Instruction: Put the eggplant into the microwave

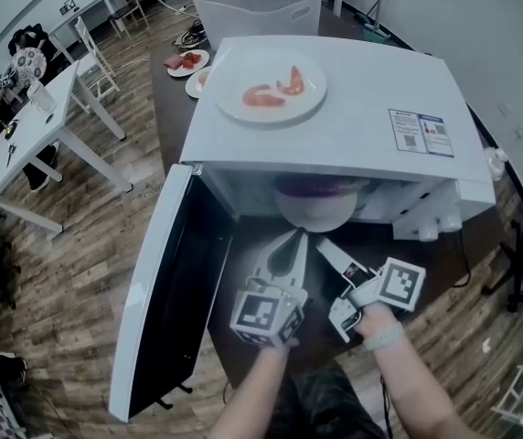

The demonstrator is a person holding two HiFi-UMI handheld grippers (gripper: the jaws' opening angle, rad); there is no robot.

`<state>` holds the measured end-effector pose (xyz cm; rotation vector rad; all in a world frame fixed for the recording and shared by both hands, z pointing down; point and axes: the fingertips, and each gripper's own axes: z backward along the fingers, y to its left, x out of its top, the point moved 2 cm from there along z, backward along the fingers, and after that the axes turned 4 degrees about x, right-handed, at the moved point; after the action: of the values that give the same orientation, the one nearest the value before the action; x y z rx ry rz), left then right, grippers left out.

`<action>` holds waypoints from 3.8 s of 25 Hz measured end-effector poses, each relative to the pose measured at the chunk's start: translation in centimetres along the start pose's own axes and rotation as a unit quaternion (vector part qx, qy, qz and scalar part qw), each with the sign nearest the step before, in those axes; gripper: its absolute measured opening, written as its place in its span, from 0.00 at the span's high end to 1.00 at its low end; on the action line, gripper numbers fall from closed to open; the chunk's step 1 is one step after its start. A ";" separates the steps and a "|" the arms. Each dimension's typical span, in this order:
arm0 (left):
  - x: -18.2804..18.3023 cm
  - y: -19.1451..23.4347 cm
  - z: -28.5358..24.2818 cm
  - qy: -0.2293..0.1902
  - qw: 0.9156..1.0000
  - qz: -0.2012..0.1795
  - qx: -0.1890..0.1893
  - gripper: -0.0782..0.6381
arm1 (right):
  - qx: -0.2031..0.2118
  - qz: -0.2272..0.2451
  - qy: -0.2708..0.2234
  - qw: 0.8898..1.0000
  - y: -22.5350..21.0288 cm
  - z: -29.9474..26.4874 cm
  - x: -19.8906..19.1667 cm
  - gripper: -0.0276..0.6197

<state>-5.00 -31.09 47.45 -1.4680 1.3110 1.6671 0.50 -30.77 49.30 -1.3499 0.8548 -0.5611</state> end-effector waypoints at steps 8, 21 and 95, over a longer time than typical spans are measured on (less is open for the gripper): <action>0.1 0.0 -0.1 0.002 1.000 0.007 0.003 0.89 | -0.038 0.099 0.000 0.994 -0.4 1.8 -0.5 0.95; -0.2 -0.4 -0.5 0.003 1.000 0.006 0.001 0.89 | -0.165 0.515 0.028 0.841 0.7 0.9 0.7 0.95; 0.1 1.9 -4.4 0.025 0.997 0.069 0.029 0.89 | -0.165 0.484 0.027 0.859 -0.2 -2.7 3.8 0.95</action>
<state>-4.89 -35.76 48.26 -1.4216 1.5058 1.6733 0.58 -35.43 48.75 -1.0105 1.5734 0.3595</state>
